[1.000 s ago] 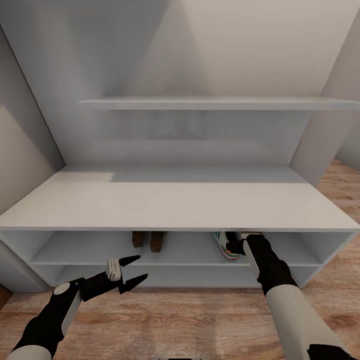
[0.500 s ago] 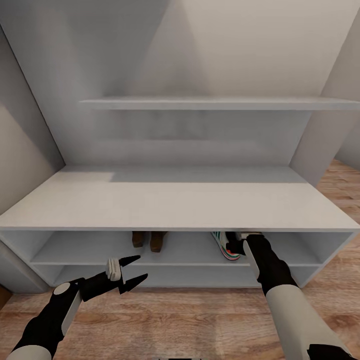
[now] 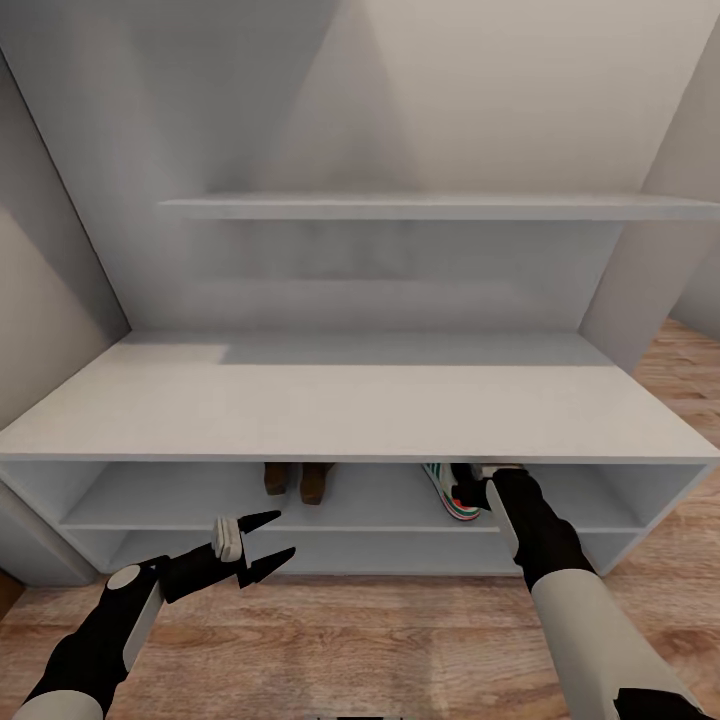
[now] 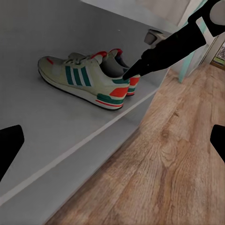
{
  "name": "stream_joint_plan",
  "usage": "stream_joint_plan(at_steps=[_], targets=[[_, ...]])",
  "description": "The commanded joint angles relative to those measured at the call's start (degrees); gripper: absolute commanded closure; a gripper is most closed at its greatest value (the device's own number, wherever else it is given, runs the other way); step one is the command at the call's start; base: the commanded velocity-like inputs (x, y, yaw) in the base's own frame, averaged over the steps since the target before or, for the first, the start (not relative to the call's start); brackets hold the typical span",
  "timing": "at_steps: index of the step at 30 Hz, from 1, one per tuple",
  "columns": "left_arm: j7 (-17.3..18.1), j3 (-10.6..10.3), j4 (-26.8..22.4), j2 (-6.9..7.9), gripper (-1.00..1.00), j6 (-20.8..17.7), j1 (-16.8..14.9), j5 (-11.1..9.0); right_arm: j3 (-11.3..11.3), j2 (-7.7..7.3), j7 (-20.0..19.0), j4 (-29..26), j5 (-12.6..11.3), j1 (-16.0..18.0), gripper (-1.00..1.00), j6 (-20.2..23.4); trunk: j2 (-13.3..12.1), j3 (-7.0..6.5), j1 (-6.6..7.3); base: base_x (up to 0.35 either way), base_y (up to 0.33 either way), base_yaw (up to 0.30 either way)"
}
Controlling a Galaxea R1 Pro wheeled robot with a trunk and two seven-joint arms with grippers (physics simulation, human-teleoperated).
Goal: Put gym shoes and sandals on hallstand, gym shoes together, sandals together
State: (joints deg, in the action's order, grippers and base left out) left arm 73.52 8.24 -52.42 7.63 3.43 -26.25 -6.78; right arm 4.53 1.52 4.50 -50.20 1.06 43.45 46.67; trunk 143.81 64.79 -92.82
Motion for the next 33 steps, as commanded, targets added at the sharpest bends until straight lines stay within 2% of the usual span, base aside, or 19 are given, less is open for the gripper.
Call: stream_joint_plan(at_steps=[1, 33], targets=[[0.13, 0.01, 0.03, 0.01, -1.00, 0.35, -0.03, -0.07, 0.16, 0.06, 0.07, -0.08, 0.08, 0.02, -1.00, 0.25, 0.02, 0.05, 0.01, 0.000, 0.000, 0.000], [0.13, -0.02, 0.03, 0.02, -1.00, 0.35, -0.03, -0.07, 0.13, 0.06, 0.07, 0.01, 0.08, 0.01, -1.00, 0.21, 0.02, 0.05, 0.01, 0.000, 0.000, 0.000]])
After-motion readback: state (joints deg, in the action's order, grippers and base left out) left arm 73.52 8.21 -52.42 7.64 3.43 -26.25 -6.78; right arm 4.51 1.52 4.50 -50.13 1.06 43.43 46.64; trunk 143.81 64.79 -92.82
